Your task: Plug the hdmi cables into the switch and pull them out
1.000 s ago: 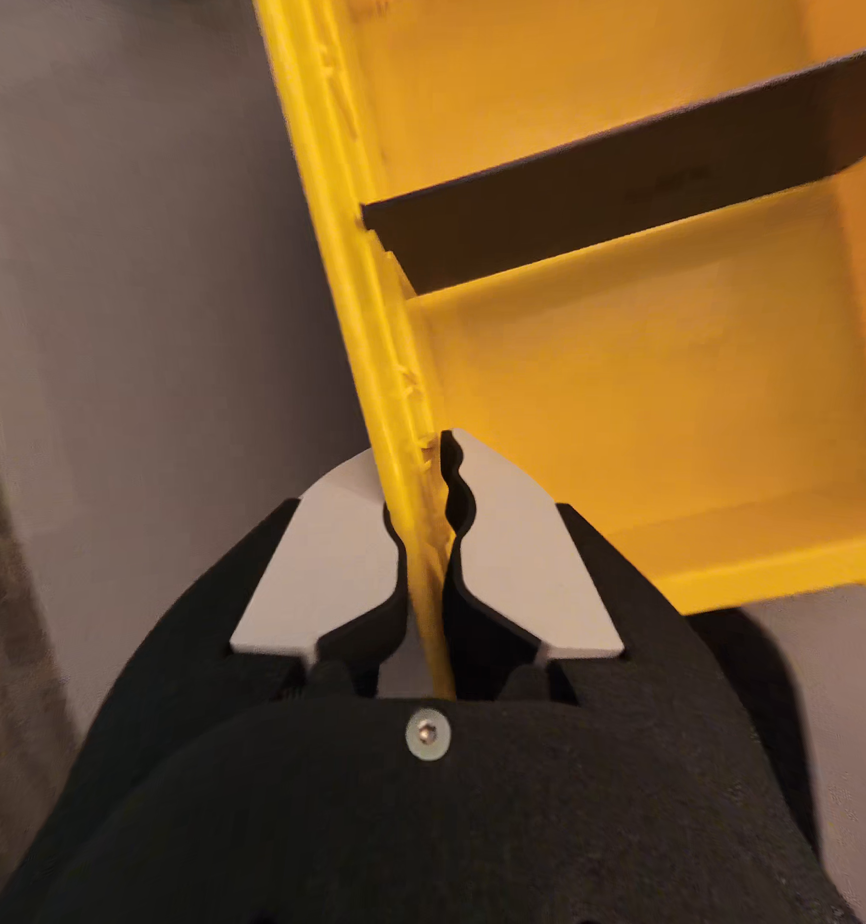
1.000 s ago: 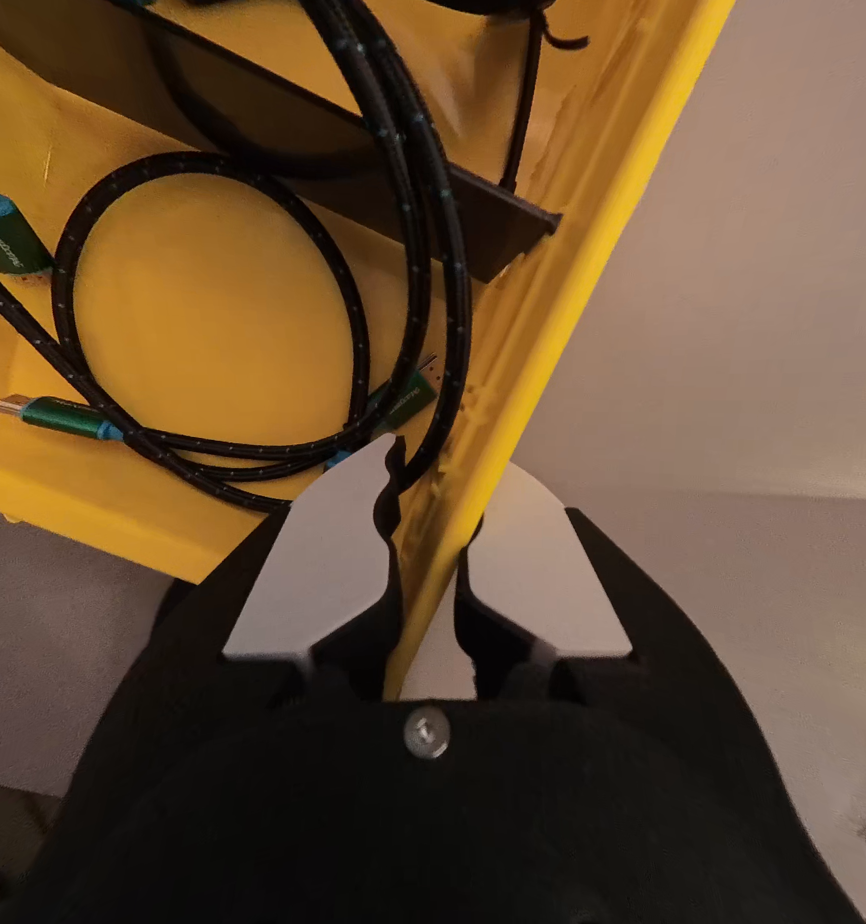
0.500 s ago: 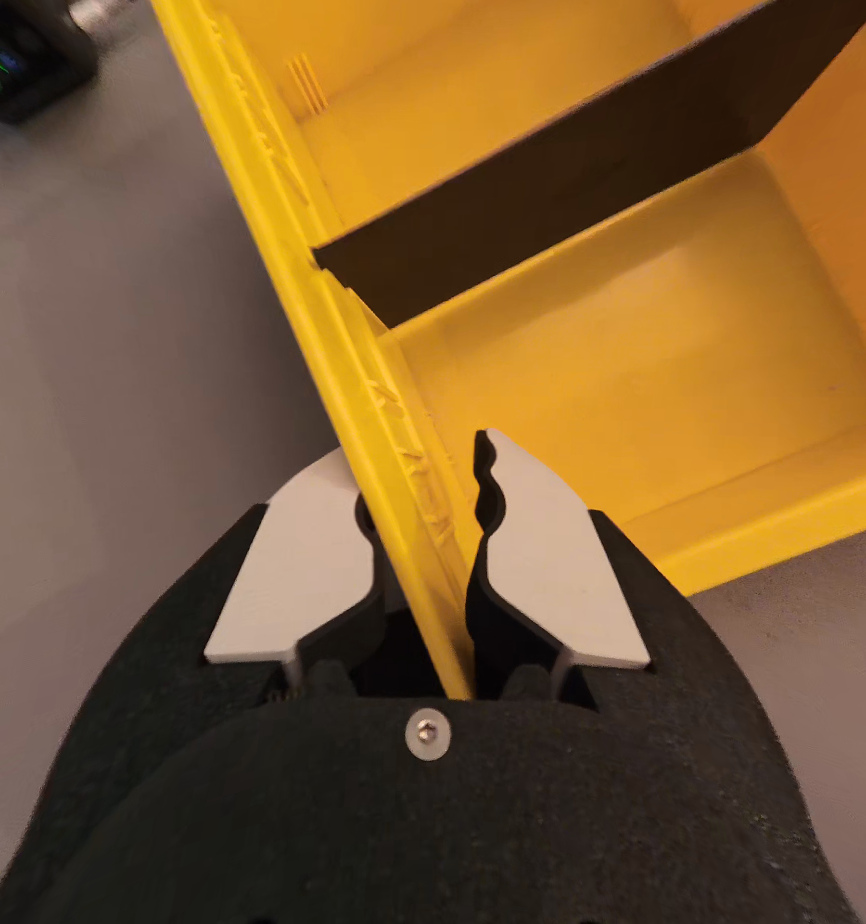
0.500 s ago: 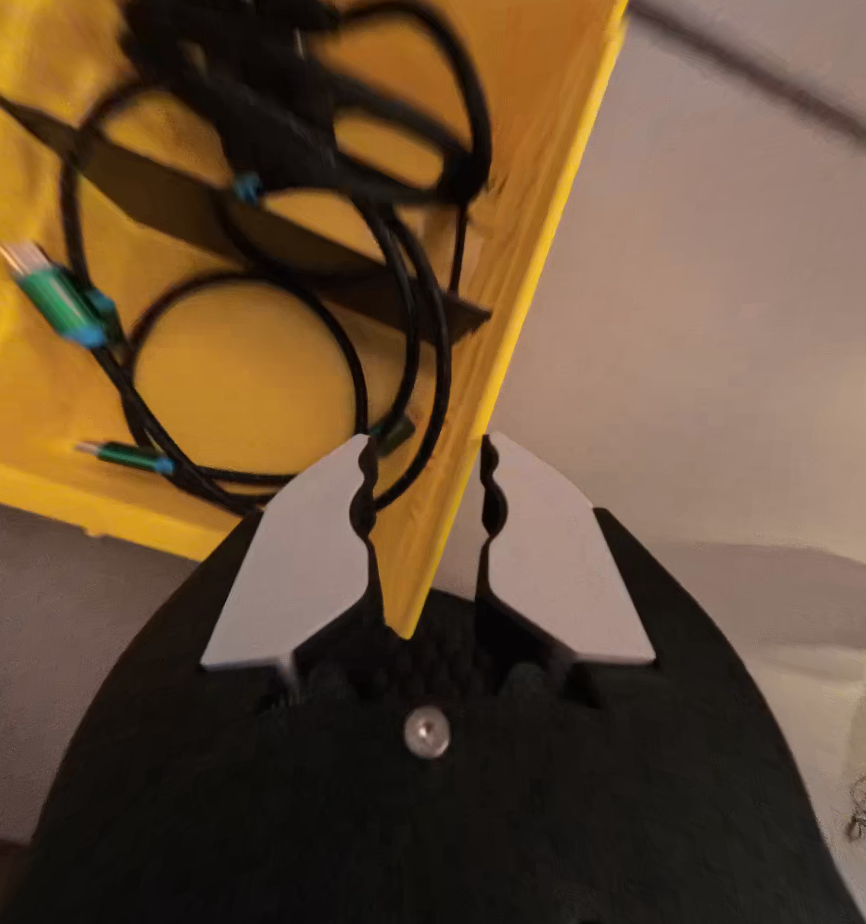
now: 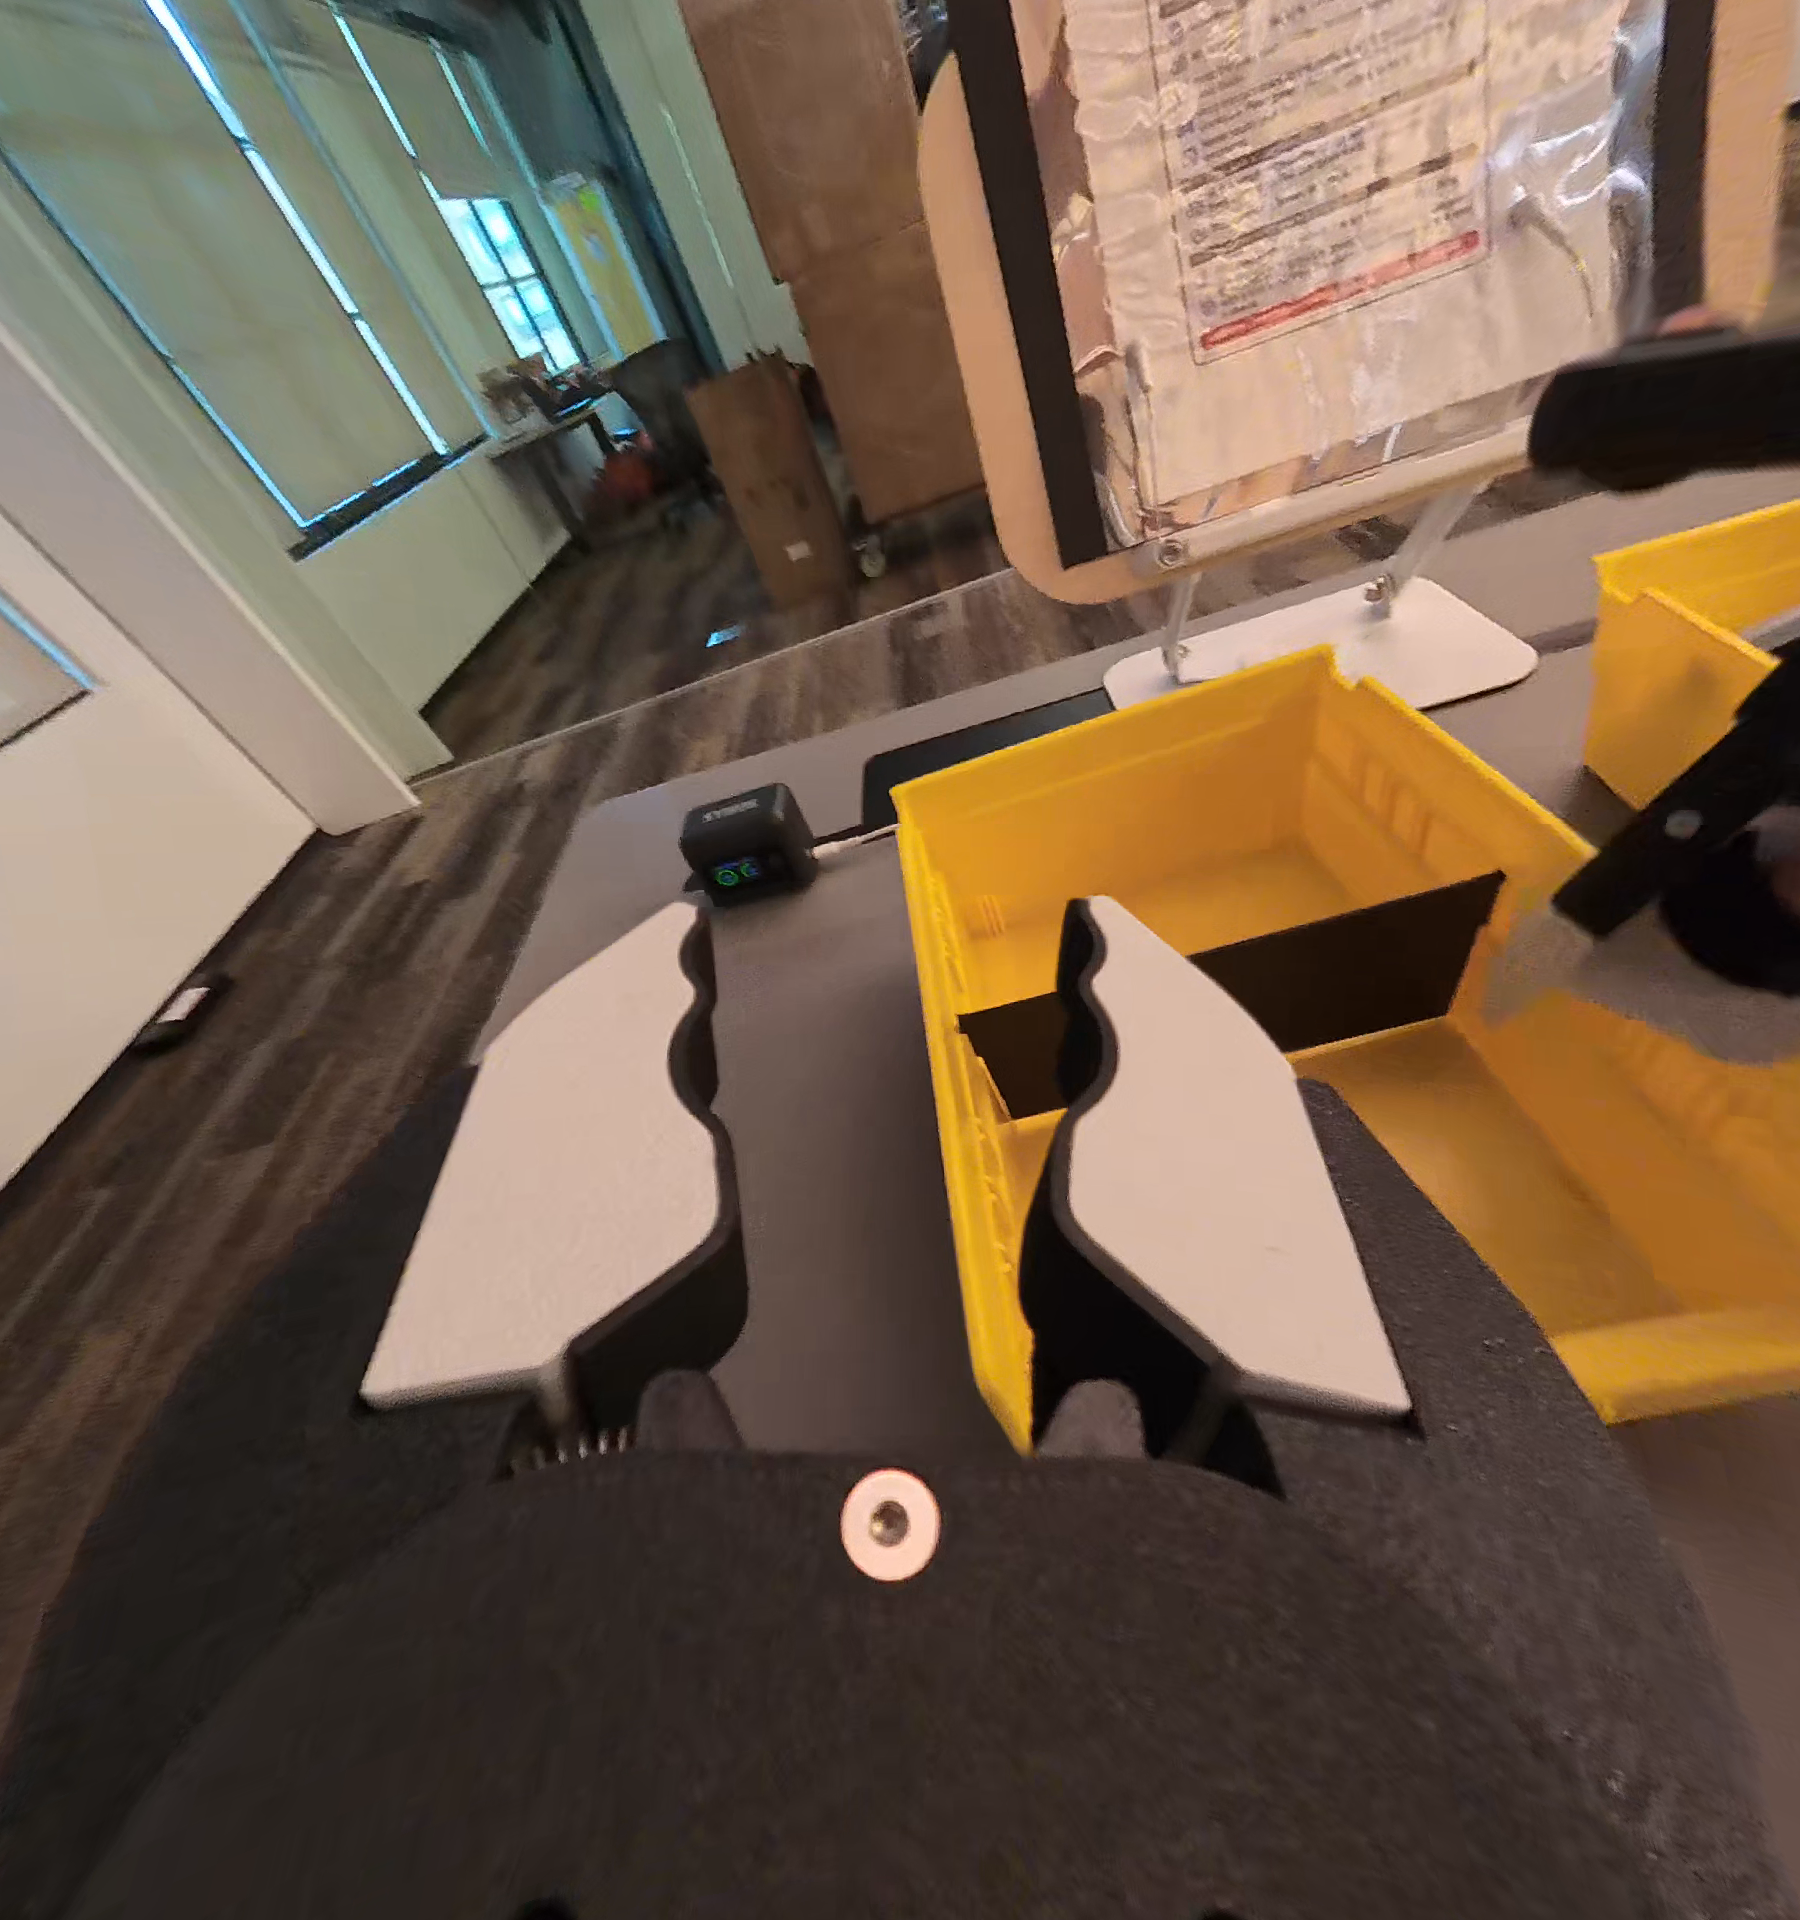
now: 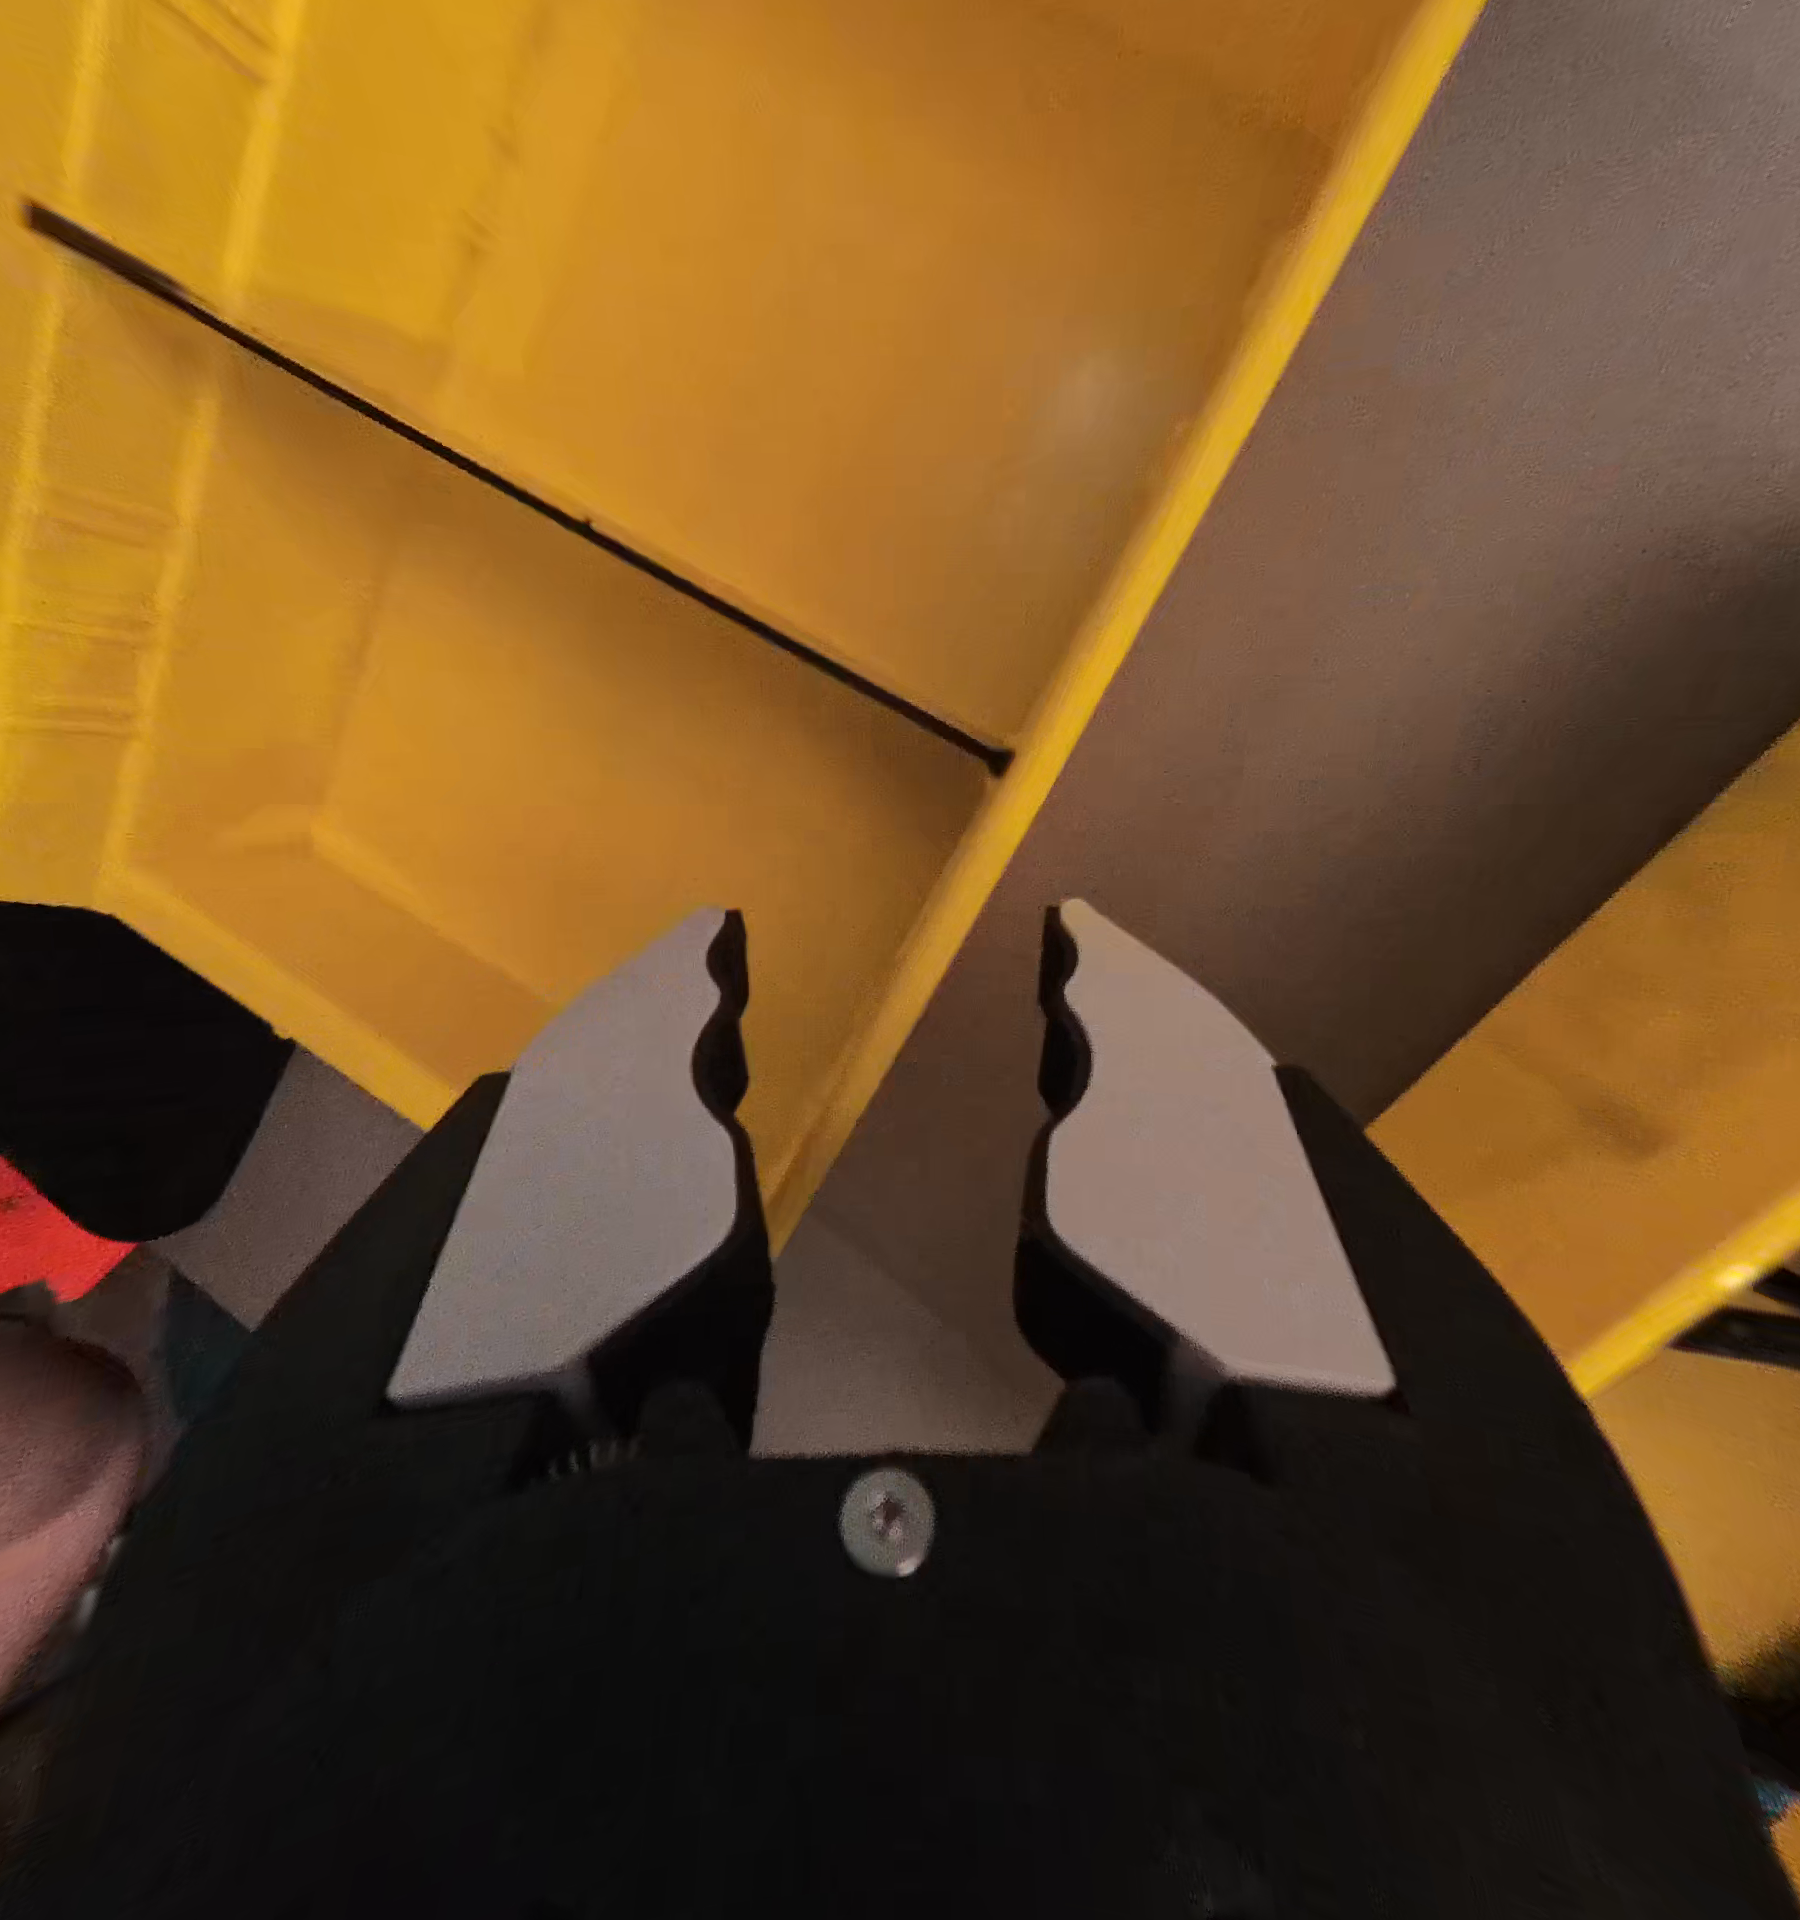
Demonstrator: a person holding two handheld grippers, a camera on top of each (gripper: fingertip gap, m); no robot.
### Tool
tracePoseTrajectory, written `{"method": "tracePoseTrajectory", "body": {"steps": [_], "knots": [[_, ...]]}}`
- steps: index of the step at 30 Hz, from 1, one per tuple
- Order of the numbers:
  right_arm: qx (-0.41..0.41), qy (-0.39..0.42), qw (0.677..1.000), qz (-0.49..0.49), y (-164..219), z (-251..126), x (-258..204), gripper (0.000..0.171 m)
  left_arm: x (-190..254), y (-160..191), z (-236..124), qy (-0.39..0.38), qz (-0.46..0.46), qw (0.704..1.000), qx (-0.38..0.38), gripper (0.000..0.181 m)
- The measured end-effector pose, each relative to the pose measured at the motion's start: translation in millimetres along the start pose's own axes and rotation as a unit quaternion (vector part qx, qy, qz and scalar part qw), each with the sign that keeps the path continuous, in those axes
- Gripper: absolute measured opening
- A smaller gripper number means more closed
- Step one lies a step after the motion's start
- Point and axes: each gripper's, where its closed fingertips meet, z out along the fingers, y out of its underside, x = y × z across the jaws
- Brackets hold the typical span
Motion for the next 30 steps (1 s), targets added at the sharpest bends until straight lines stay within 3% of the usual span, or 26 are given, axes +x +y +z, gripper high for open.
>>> {"method": "tracePoseTrajectory", "body": {"steps": [3, 8, 12, 14, 17, 19, 21, 23, 25, 28, 30], "knots": [[-0.068, -0.012, 0.997, 0.019, 16, 23, -5, 0.035, -7, 0, 0, -0.024, 0.014, 1.0, -0.014, 0.065], [-0.126, 0.008, 0.992, 0.02, 10, 24, 11, 0.011, -7, -4, -4, -0.03, 0.008, 0.999, -0.009, 0.066], [-0.164, -0.009, 0.986, 0.015, 3, 7, 15, 0.006, 5, -12, -20, 0.007, -0.008, 1.0, -0.007, 0.071], [-0.176, -0.047, 0.983, 0.019, -3, -10, 9, 0.006, 10, -29, -44, 0.036, -0.034, 0.999, 0.011, 0.075], [-0.155, -0.074, 0.985, -0.006, -18, -59, 6, 0.006, 4, -77, -99, 0.056, -0.076, 0.99, 0.101, 0.064], [-0.13, -0.071, 0.989, -0.014, -26, -109, 23, 0.007, 17, -98, -128, 0.121, -0.103, 0.979, 0.128, 0.065], [-0.106, -0.061, 0.992, 0.0, -23, -165, 58, 0.007, 52, -101, -138, 0.228, -0.117, 0.962, 0.095, 0.075], [-0.08, -0.034, 0.996, 0.034, -7, -219, 109, 0.006, 95, -98, -130, 0.323, -0.126, 0.936, 0.055, 0.073], [-0.048, 0.011, 0.996, 0.074, 23, -267, 172, 0.006, 139, -84, -96, 0.372, -0.12, 0.92, -0.01, 0.068], [-0.012, 0.082, 0.986, 0.146, 86, -312, 264, 0.006, 210, -30, -25, 0.418, -0.054, 0.882, -0.209, 0.049], [-0.01, 0.112, 0.975, 0.19, 133, -324, 313, 0.006, 243, -5, 22, 0.417, -0.044, 0.859, -0.295, 0.046]]}}
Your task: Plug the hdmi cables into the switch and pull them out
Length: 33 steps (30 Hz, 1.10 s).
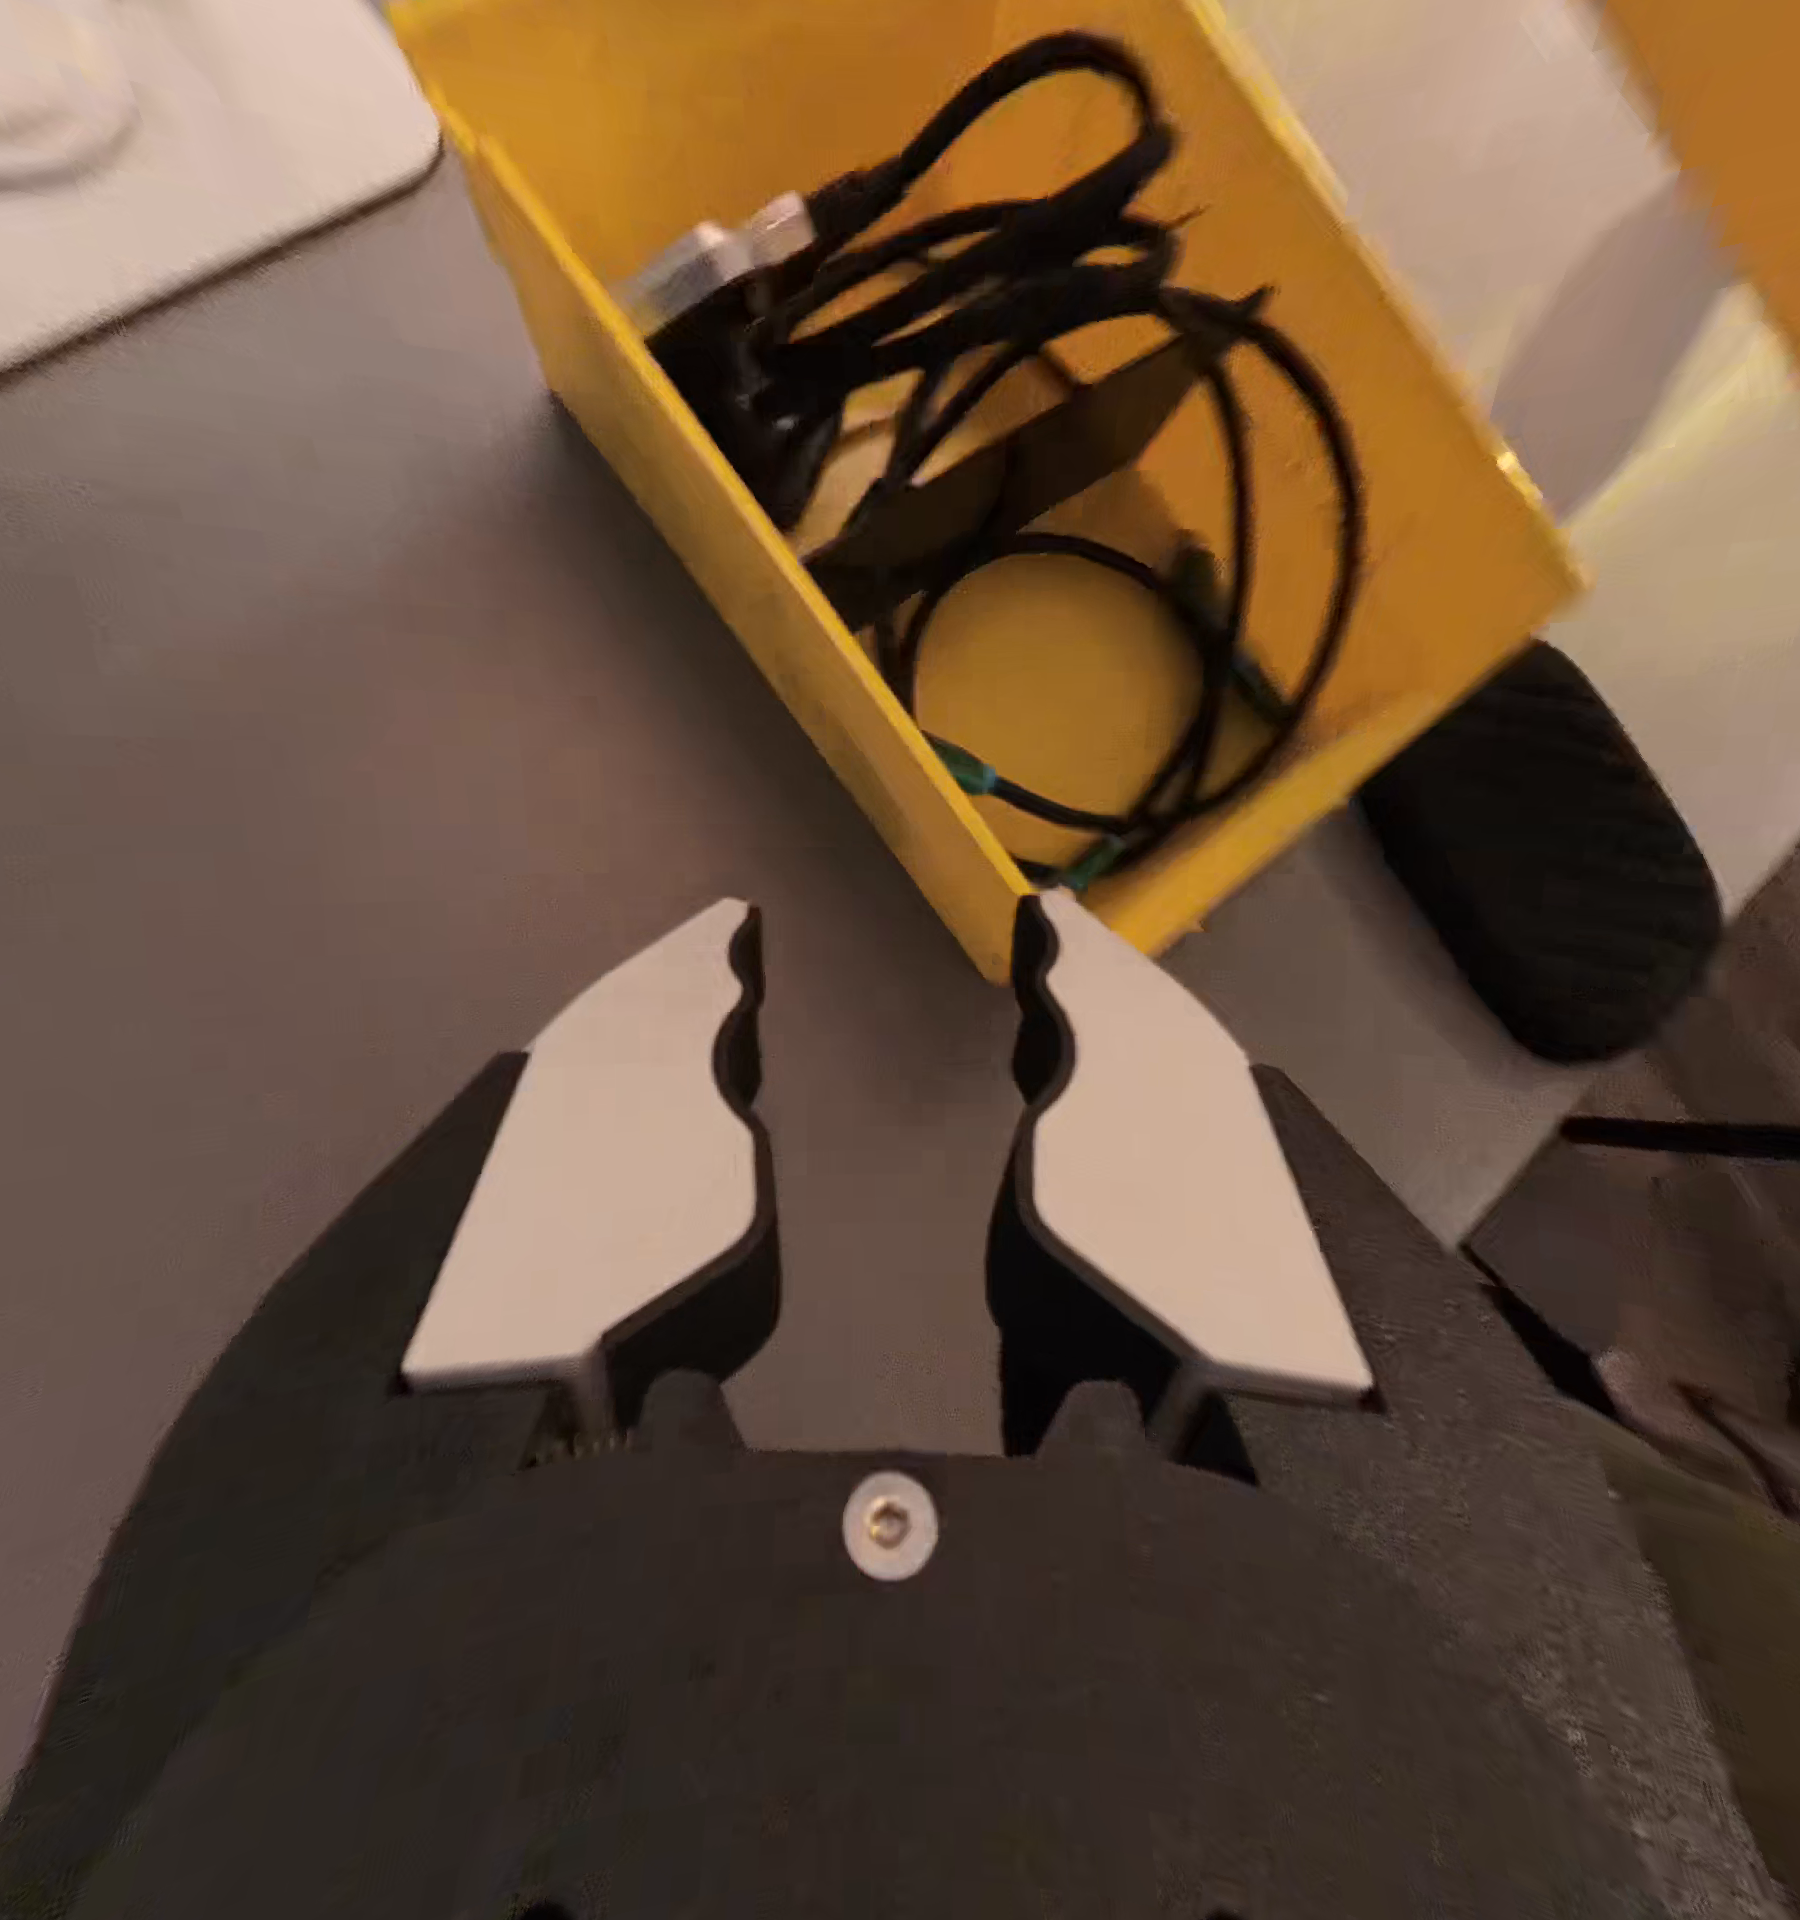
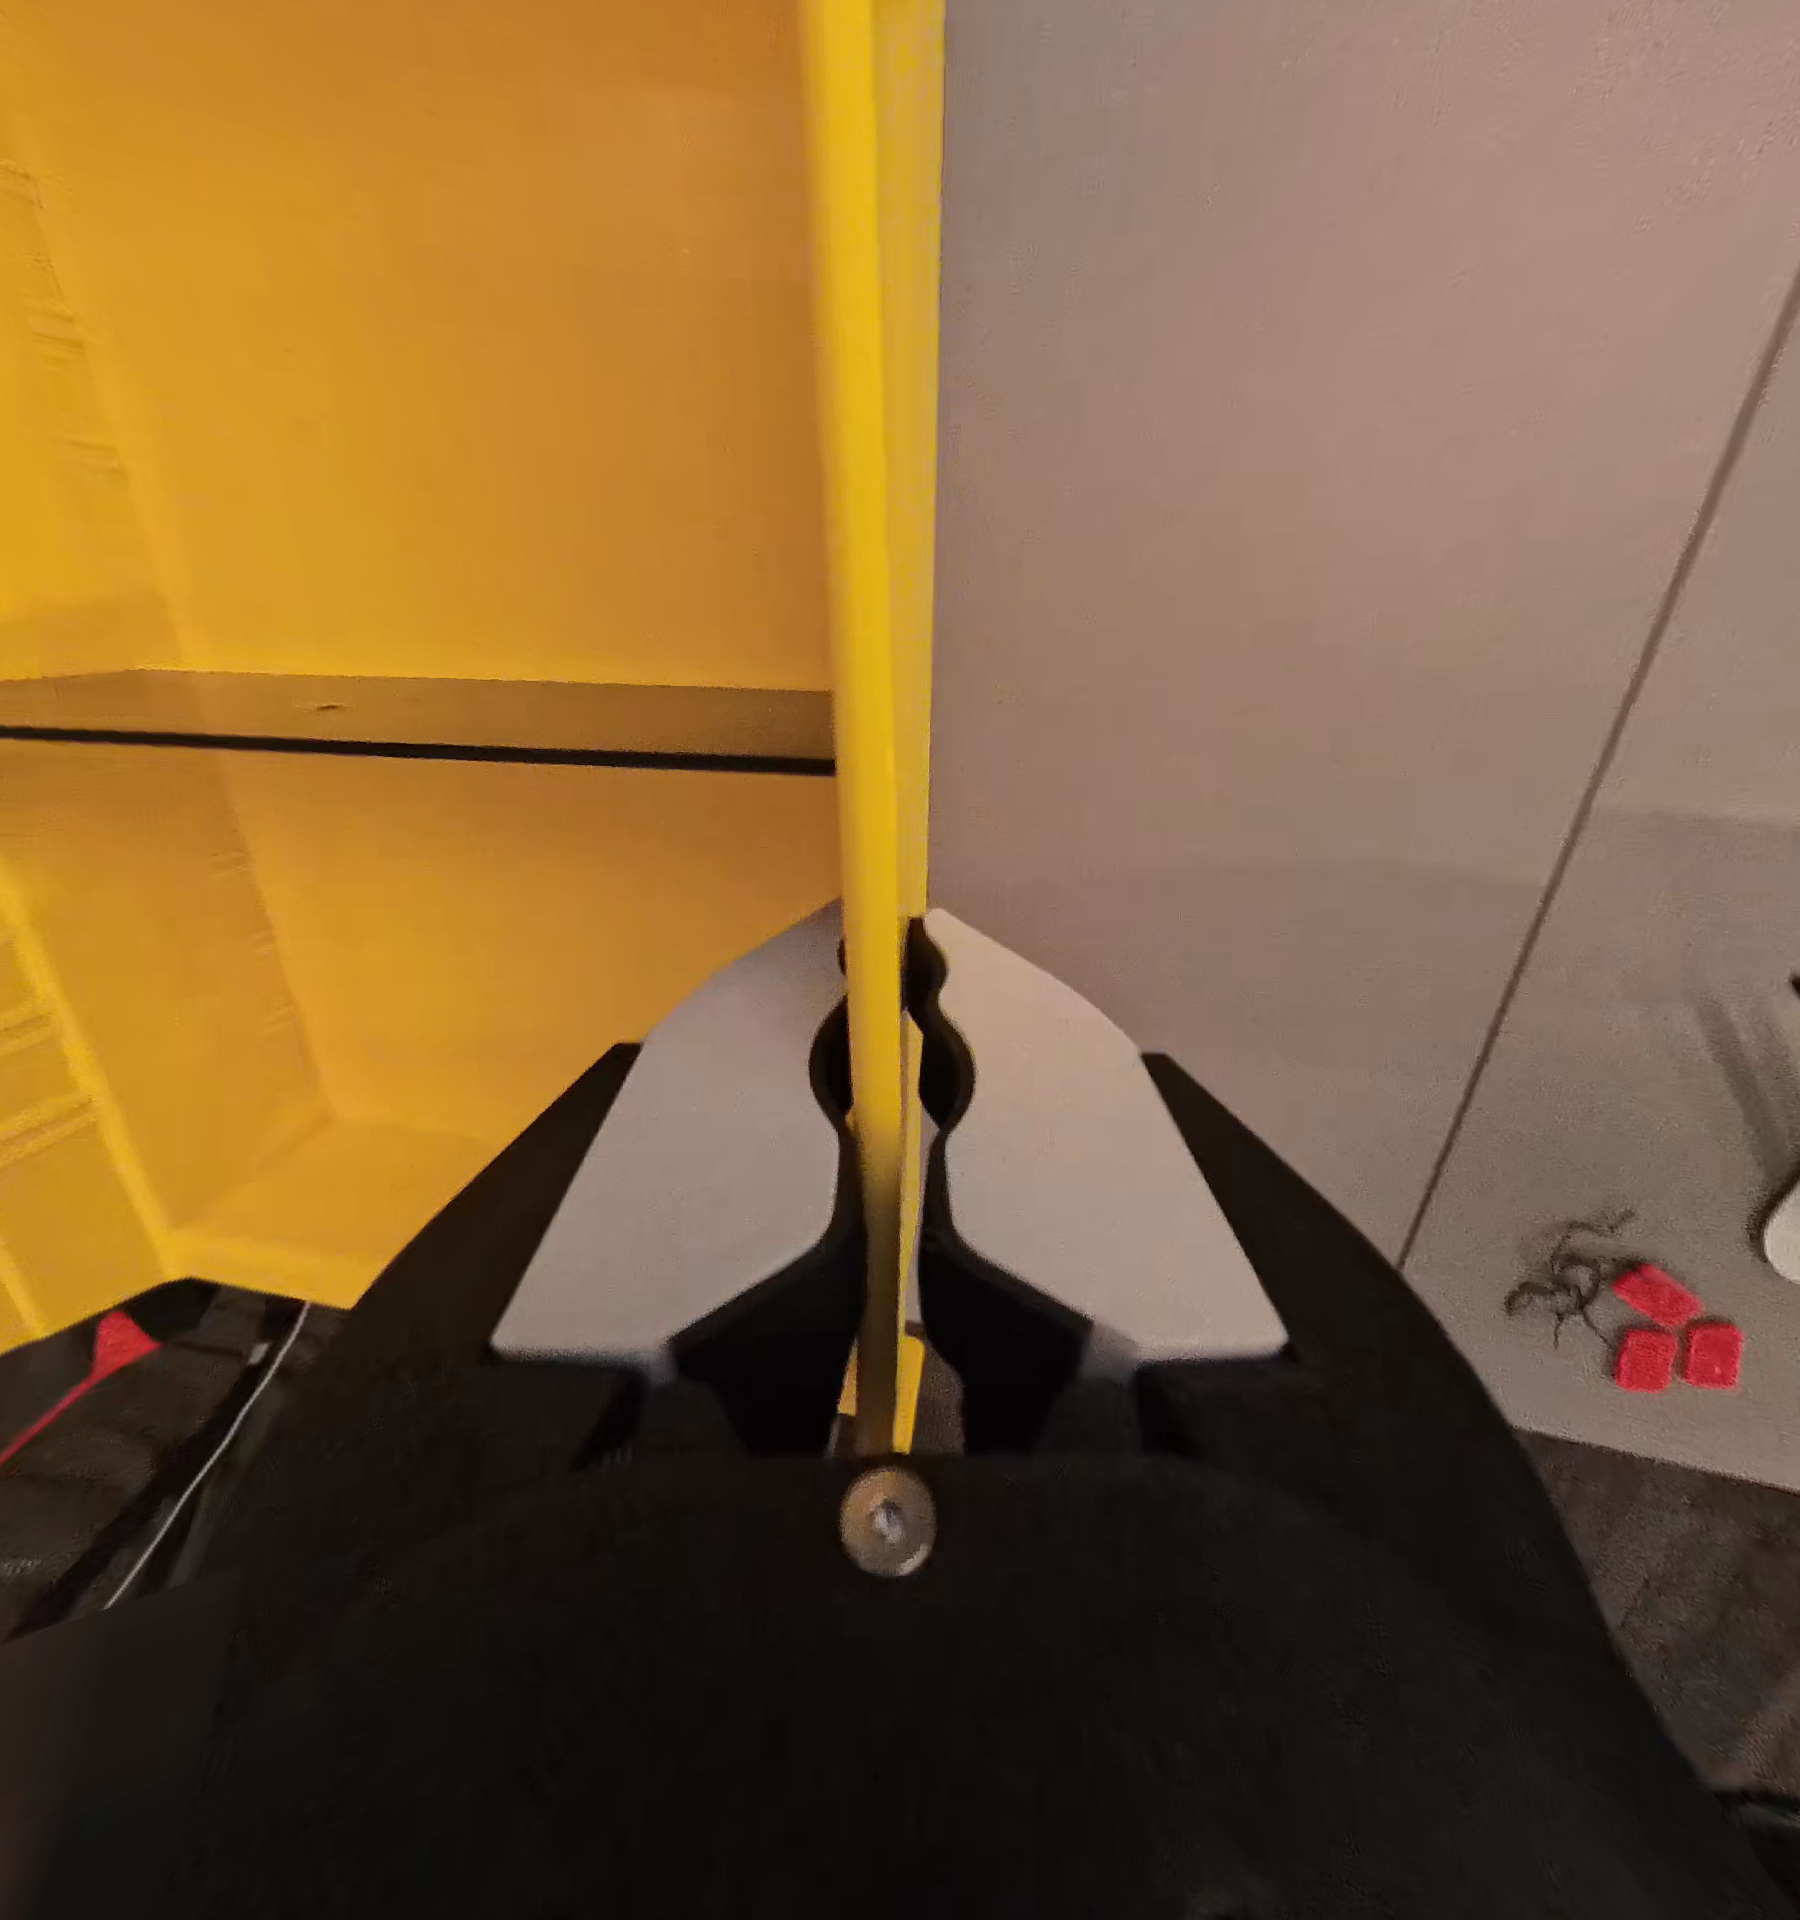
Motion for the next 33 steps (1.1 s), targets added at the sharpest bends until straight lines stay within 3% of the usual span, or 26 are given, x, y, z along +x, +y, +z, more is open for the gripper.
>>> {"method": "tracePoseTrajectory", "body": {"steps": [4, 7, 9, 13, 17, 22, 25, 29, 33], "knots": [[-0.032, 0.023, 0.997, 0.063, 52, 27, 85, 0.006, 3, -23, 58, 0.057, -0.064, 0.995, -0.058, 0.055], [-0.048, 0.022, 0.995, 0.089, 77, 53, 119, 0.006, -11, -19, 83, -0.01, -0.045, 0.99, -0.131, 0.059], [-0.056, 0.015, 0.994, 0.095, 85, 70, 129, 0.006, -24, -14, 97, -0.063, -0.018, 0.983, -0.17, 0.053], [-0.063, -0.008, 0.994, 0.093, 87, 100, 126, 0.006, -20, -20, 111, -0.033, -0.06, 0.978, -0.198, 0.012], [-0.056, -0.035, 0.993, 0.094, 76, 124, 106, 0.006, -23, -17, 110, -0.003, -0.093, 0.966, -0.241, 0.009], [-0.053, -0.056, 0.993, 0.089, 67, 145, 77, 0.006, -65, -14, 97, -0.068, -0.088, 0.96, -0.256, 0.004], [-0.047, -0.063, 0.993, 0.09, 64, 156, 64, 0.006, -105, -6, 77, -0.055, -0.155, 0.962, -0.218, 0.004], [-0.045, -0.062, 0.993, 0.088, 61, 171, 51, 0.007, -166, 20, 37, -0.03, -0.229, 0.959, -0.167, 0.009], [-0.036, -0.031, 0.995, 0.084, 56, 177, 47, 0.007, -238, 57, -14, -0.077, -0.274, 0.951, -0.124, 0.008]]}}
